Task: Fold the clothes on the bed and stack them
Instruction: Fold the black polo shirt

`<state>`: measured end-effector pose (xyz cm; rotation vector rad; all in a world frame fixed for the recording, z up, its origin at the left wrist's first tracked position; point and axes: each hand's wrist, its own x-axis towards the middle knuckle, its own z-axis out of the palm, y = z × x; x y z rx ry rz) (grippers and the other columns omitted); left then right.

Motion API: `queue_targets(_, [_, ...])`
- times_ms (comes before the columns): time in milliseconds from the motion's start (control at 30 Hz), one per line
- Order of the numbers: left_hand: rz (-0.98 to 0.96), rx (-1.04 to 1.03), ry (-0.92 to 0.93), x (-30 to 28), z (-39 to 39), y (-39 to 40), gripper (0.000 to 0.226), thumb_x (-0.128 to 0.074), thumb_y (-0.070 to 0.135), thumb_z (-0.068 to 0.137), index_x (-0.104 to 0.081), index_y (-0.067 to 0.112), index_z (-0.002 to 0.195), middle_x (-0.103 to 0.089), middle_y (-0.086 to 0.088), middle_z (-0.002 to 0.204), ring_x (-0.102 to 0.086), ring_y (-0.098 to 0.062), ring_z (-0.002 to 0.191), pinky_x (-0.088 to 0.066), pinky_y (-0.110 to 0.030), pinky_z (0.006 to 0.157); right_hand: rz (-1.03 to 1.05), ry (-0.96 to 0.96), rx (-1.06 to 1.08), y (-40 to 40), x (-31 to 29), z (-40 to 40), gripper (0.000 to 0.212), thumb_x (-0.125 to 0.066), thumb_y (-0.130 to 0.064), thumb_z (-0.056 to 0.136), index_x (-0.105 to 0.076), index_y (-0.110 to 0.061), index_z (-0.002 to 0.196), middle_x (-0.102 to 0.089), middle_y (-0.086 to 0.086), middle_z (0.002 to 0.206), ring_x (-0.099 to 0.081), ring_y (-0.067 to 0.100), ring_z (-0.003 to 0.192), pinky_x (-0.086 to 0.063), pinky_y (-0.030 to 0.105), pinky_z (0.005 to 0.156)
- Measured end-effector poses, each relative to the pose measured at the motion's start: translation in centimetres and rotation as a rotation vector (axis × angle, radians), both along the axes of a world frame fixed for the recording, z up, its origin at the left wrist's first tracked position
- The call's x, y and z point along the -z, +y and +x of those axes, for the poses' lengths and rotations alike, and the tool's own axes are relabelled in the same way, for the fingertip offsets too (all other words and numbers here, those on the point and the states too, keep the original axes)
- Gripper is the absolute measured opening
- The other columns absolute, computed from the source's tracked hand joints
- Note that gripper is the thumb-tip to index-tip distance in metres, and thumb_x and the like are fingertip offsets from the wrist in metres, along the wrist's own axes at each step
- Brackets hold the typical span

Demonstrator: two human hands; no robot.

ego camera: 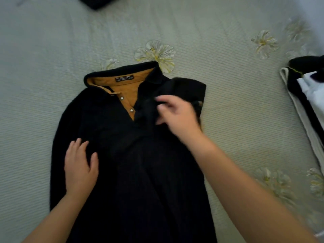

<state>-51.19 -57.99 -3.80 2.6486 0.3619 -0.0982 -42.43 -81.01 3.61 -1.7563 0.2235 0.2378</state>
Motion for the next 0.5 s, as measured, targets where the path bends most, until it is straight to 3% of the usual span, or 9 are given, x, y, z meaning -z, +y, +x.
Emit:
queue_targets(67, [-0.008, -0.060, 0.033, -0.8, -1.3, 2.4, 0.045, -0.047, 0.011, 0.083, -0.049, -0.019, 0.116, -0.046, -0.038, 0.125, -0.039, -0.051, 0.121, -0.026, -0.053, 0.104, 0.240, 0.207, -0.219, 4.0, 0.7, -0.3, 0.042, -0.042, 0.006, 0.092, -0.041, -0.003, 0.133, -0.055, 0.003, 0.100, -0.060, 0.011, 0.086, -0.051, 0.020, 0.076])
queue_targets(133, [-0.022, -0.072, 0.057, -1.2, -2.2, 3.6, 0.040, -0.050, 0.007, 0.085, -0.049, -0.018, 0.116, -0.048, -0.037, 0.122, -0.043, -0.051, 0.116, -0.029, -0.054, 0.102, 0.173, 0.313, -0.250, 5.6, 2.1, -0.6, 0.039, -0.039, 0.002, 0.094, -0.043, -0.004, 0.132, -0.056, 0.011, 0.117, -0.057, 0.021, 0.108, -0.046, 0.026, 0.088])
queue_targets(233, [-0.134, -0.077, 0.100, -1.2, -2.2, 3.3, 0.040, -0.058, 0.004, 0.086, -0.047, -0.011, 0.121, -0.050, -0.029, 0.122, -0.049, -0.041, 0.112, -0.037, -0.046, 0.097, -0.264, 0.206, -0.197, 4.3, 4.5, -1.7, 0.027, -0.044, 0.000, 0.092, -0.058, 0.001, 0.116, -0.061, 0.017, 0.116, -0.056, 0.026, 0.111, -0.041, 0.025, 0.092])
queue_targets(333, [-0.181, -0.006, 0.078, -0.6, -0.7, 1.1, 0.049, -0.064, 0.018, 0.083, -0.046, -0.003, 0.124, -0.051, -0.021, 0.118, -0.055, -0.032, 0.103, -0.045, -0.039, 0.084, -0.756, -0.009, -0.382, 0.9, 6.6, -3.0, 0.035, -0.058, -0.009, 0.086, -0.057, -0.002, 0.120, -0.057, 0.016, 0.119, -0.051, 0.030, 0.113, -0.036, 0.031, 0.096])
queue_targets(433, [-0.163, 0.051, 0.116, 0.5, 1.9, -1.0, 0.063, -0.059, 0.034, 0.085, -0.032, 0.019, 0.140, -0.046, -0.011, 0.116, -0.052, -0.023, 0.097, -0.043, -0.031, 0.075, -0.970, 0.123, -0.547, -1.3, 8.0, -3.9, 0.065, -0.066, -0.027, 0.082, -0.037, -0.010, 0.138, -0.042, 0.011, 0.136, -0.038, 0.028, 0.125, -0.033, 0.037, 0.104])
queue_targets(500, [-0.177, 0.046, 0.272, 1.2, 3.8, -1.9, 0.063, -0.049, 0.043, 0.089, -0.018, 0.034, 0.143, -0.040, -0.007, 0.107, -0.049, -0.019, 0.087, -0.041, -0.028, 0.071, -1.021, 0.196, -0.564, -1.8, 8.6, -4.2, 0.070, -0.065, -0.029, 0.083, -0.031, -0.013, 0.141, -0.042, 0.009, 0.135, -0.039, 0.025, 0.123, -0.033, 0.034, 0.103])
